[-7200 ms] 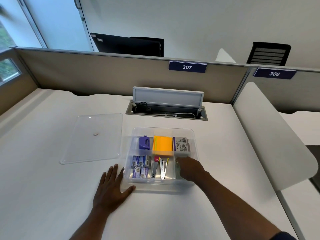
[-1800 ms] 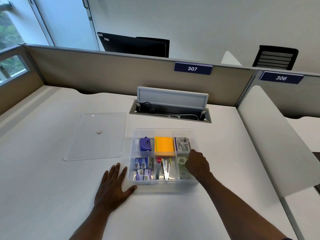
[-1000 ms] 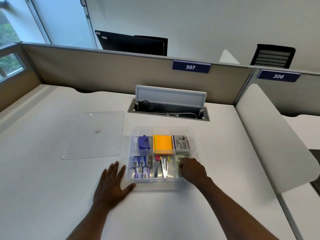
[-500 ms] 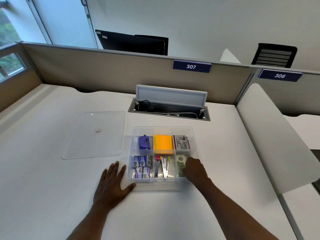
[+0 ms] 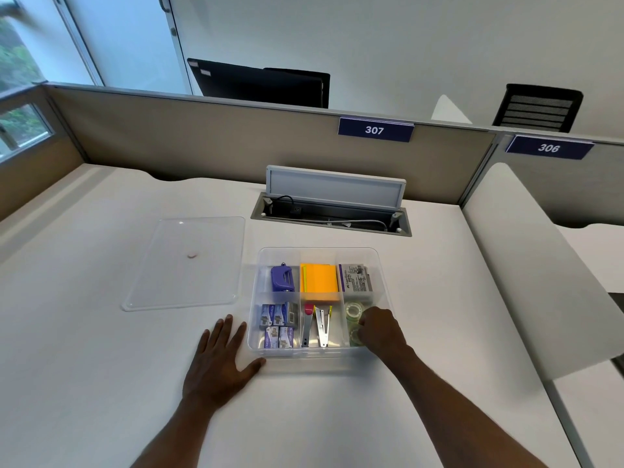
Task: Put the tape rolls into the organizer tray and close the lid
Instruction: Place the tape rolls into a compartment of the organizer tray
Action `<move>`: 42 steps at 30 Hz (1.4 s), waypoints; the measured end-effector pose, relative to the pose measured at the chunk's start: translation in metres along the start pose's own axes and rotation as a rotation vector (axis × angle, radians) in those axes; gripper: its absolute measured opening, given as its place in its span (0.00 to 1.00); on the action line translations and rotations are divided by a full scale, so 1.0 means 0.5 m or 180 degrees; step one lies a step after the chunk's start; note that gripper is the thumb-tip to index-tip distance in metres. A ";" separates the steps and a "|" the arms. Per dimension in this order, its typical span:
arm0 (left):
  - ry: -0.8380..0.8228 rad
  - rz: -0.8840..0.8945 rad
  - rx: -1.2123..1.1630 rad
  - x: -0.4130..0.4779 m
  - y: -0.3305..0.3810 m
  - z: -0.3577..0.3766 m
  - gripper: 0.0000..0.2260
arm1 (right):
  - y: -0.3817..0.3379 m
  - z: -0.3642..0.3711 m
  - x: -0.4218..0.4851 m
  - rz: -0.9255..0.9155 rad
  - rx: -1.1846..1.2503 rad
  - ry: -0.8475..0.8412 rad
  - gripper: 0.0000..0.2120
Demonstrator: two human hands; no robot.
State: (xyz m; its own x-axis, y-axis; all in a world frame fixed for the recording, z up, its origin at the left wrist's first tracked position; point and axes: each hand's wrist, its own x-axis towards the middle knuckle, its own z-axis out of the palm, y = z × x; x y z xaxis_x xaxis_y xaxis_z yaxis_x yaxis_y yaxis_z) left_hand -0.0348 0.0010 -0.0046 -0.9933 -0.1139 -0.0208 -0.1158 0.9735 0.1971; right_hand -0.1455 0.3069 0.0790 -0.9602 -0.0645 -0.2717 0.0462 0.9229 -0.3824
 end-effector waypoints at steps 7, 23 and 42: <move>-0.0019 0.0003 -0.0006 0.000 0.000 0.000 0.41 | 0.004 0.000 0.005 0.0002 0.0011 -0.0058 0.10; -0.0021 0.0001 0.0000 0.000 0.001 0.000 0.41 | -0.003 0.003 0.039 0.0472 0.1221 -0.0017 0.16; -0.0015 0.0018 -0.0043 0.001 -0.001 0.001 0.41 | 0.005 0.014 0.045 0.0319 0.0897 0.0287 0.10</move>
State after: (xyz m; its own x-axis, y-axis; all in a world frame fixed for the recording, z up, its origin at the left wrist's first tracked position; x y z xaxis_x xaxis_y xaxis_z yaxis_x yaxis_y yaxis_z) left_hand -0.0351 0.0006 -0.0051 -0.9939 -0.1075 -0.0242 -0.1102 0.9714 0.2105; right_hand -0.1652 0.3054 0.0657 -0.9670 0.0671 -0.2457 0.2043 0.7805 -0.5908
